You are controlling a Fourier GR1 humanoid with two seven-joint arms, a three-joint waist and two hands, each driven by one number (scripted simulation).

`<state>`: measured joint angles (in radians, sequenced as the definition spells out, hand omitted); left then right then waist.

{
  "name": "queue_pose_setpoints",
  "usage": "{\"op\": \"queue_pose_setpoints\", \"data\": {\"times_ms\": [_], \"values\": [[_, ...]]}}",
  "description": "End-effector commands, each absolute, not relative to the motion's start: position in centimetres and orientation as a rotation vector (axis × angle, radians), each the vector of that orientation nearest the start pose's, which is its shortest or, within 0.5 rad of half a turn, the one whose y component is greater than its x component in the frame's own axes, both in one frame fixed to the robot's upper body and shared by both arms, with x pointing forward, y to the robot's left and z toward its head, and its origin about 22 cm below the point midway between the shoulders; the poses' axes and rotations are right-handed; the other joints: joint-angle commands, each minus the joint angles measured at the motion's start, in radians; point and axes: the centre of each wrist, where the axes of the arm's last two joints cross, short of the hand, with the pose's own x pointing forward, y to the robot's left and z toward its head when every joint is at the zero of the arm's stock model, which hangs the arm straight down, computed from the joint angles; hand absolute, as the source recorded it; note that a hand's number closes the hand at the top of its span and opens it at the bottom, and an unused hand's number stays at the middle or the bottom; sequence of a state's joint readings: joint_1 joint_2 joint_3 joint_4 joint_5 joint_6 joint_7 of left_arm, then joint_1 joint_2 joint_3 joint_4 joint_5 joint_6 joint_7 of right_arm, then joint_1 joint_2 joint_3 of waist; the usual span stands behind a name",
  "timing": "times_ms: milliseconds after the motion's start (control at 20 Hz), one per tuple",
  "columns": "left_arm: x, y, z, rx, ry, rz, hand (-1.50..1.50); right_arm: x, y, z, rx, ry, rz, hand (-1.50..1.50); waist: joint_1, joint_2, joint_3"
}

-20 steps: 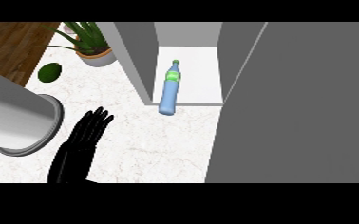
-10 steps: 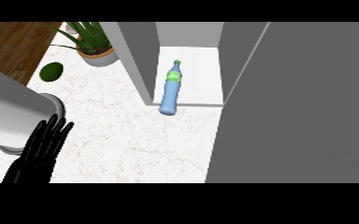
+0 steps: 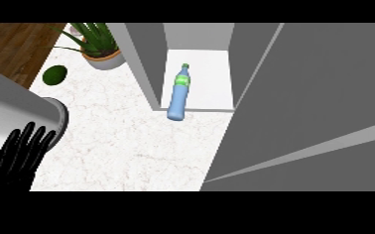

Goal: Pick up the bottled water, place it into the cabinet and close the cabinet

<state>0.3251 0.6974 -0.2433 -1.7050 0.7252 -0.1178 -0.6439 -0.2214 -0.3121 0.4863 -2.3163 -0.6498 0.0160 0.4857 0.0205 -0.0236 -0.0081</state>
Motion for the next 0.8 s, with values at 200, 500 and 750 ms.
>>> {"op": "queue_pose_setpoints", "data": {"times_ms": [200, 500, 750], "values": [[15.2, 35.2, 4.2, -0.328, -1.861, -0.038, -1.5, 15.1, -6.6, 21.0, 0.822, -1.715, 0.682, 1.5, 0.002, 0.005, 0.002], [15.4, 35.4, 6.0, -0.34, -1.87, -0.051, -1.5, 16.9, -0.3, 19.8, 0.759, -1.681, 0.554, 1.5, 0.03, 0.018, 0.006], [14.7, 36.0, 6.6, -0.338, -1.869, -0.048, -1.5, 20.5, 1.4, 23.0, 0.768, -1.654, 0.425, 1.5, 0.026, 0.023, 0.007]]}}
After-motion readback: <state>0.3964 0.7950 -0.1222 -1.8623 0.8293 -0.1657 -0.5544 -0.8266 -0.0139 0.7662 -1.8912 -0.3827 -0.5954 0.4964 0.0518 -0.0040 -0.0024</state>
